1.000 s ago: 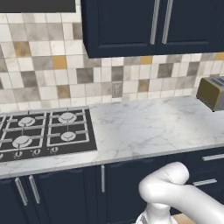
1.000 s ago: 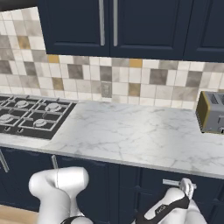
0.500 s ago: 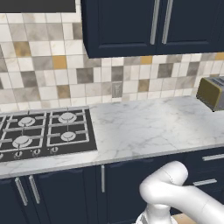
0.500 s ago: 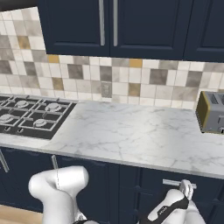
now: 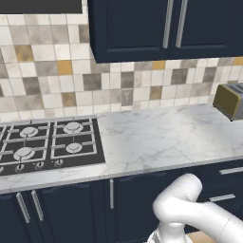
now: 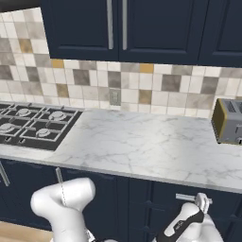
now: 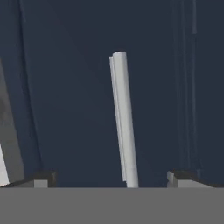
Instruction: Take the tongs from the drawer on the right and place them on the dining counter next to the tray containing the hot dog.
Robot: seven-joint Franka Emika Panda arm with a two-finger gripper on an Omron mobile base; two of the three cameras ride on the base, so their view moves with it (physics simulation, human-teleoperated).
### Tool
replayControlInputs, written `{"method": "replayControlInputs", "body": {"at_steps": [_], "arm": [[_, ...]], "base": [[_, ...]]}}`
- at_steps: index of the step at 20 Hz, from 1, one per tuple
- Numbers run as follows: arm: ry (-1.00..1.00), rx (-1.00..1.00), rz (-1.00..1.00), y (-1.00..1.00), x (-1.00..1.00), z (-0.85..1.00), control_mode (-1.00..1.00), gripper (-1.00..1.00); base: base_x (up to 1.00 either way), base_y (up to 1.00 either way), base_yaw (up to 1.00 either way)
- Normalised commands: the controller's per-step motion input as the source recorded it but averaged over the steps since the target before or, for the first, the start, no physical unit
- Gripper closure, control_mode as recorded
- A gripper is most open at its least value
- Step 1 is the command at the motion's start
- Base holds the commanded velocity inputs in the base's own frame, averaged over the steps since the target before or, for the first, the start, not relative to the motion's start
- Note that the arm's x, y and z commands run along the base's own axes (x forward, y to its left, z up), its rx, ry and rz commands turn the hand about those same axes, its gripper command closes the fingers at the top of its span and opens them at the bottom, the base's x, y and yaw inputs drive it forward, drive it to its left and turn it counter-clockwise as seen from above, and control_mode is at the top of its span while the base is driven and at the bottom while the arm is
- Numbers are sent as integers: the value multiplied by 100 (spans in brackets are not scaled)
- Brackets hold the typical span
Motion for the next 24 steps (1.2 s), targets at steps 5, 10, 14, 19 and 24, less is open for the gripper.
{"method": "replayControlInputs", "body": {"at_steps": [5, 10, 14, 19, 24], "arm": [[-3, 0, 0, 0, 28, -34, -100, -100], [-1, 0, 0, 0, 27, -30, -100, -100], [-1, 0, 0, 0, 29, -26, -100, -100], [-1, 1, 0, 0, 33, -26, -100, -100], [-4, 1, 0, 0, 27, -27, -100, -100]], "base": [[0, 0, 0], [0, 0, 0], [0, 0, 0], [0, 0, 0], [0, 0, 0]]}}
